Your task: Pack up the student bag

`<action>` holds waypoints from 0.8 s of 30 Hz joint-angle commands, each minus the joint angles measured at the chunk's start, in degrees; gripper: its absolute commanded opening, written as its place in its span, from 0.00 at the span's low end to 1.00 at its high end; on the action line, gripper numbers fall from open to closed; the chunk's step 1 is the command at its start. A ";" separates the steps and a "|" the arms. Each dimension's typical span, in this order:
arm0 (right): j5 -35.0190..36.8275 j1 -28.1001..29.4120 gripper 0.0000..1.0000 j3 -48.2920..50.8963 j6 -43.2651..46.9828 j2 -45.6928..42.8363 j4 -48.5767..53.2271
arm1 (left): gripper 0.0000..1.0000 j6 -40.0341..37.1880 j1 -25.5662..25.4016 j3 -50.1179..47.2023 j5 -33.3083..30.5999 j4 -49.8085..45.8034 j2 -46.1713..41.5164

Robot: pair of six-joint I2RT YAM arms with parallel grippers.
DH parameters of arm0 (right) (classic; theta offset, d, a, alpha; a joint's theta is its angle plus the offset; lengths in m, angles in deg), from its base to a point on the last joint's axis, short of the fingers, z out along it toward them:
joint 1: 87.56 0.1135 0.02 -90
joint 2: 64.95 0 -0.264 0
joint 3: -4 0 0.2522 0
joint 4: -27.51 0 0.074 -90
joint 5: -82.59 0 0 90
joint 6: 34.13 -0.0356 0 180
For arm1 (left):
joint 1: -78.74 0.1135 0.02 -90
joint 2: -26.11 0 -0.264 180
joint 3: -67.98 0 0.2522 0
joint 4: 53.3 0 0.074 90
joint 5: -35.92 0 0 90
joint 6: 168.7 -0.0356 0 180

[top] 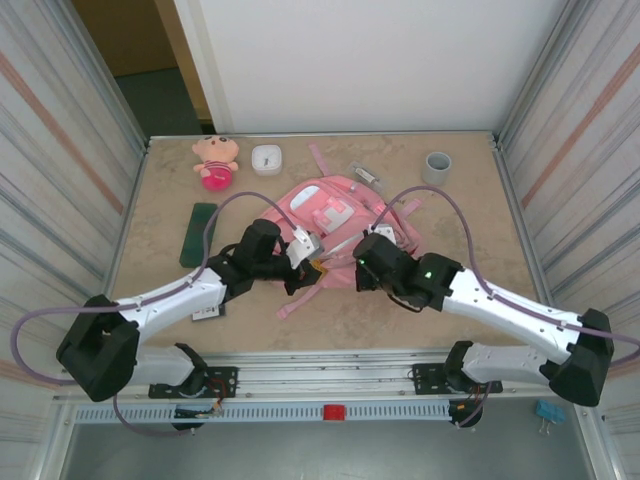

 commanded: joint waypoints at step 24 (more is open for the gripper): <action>-37.96 -9.94 0.00 3.68 5.74 0.68 -9.39 | 0.60 -2.79 -1.14 -1.25 -13.26 -8.34 -9.61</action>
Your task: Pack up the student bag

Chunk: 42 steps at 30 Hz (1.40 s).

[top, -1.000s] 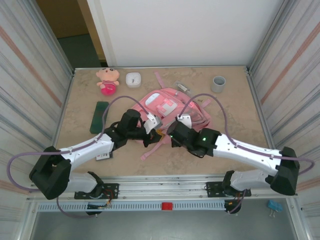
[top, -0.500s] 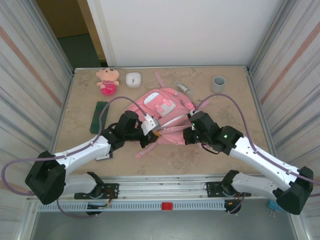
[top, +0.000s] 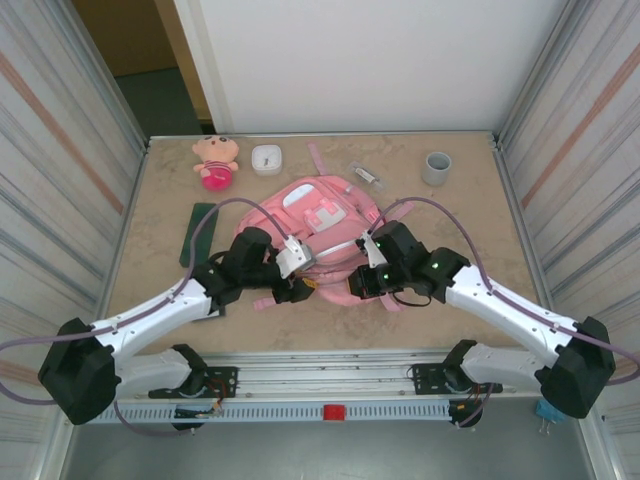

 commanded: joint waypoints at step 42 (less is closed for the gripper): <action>1.23 16.68 0.00 -5.86 -11.15 18.41 -20.95 | 0.77 52.07 19.89 -6.27 -12.62 17.57 7.94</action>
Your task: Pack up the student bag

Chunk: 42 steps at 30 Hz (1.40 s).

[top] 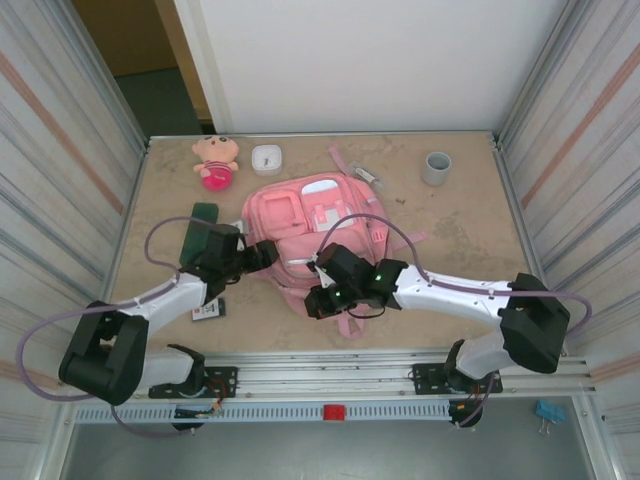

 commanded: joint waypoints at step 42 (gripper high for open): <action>-0.76 1.04 0.00 -7.89 0.53 7.68 -6.68 | 0.18 38.09 -9.83 -14.00 3.05 0.17 -22.76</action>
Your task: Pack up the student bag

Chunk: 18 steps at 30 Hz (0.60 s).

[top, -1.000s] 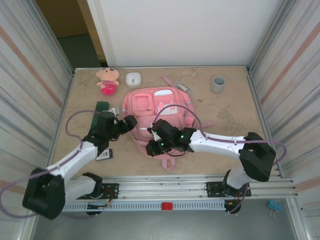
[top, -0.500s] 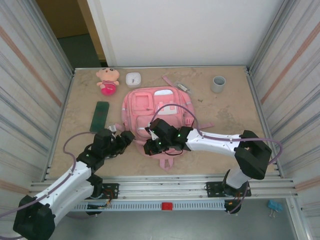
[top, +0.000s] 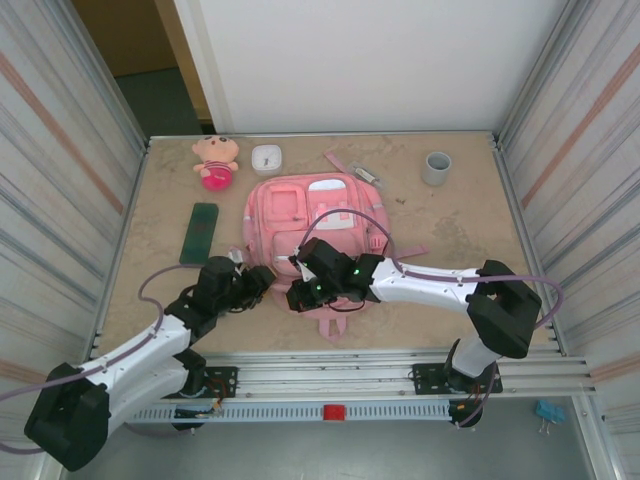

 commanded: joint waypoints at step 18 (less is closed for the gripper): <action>0.36 -7.48 0.00 7.30 5.55 -12.37 10.47 | 0.00 -11.45 6.94 2.97 -5.09 -12.78 -4.60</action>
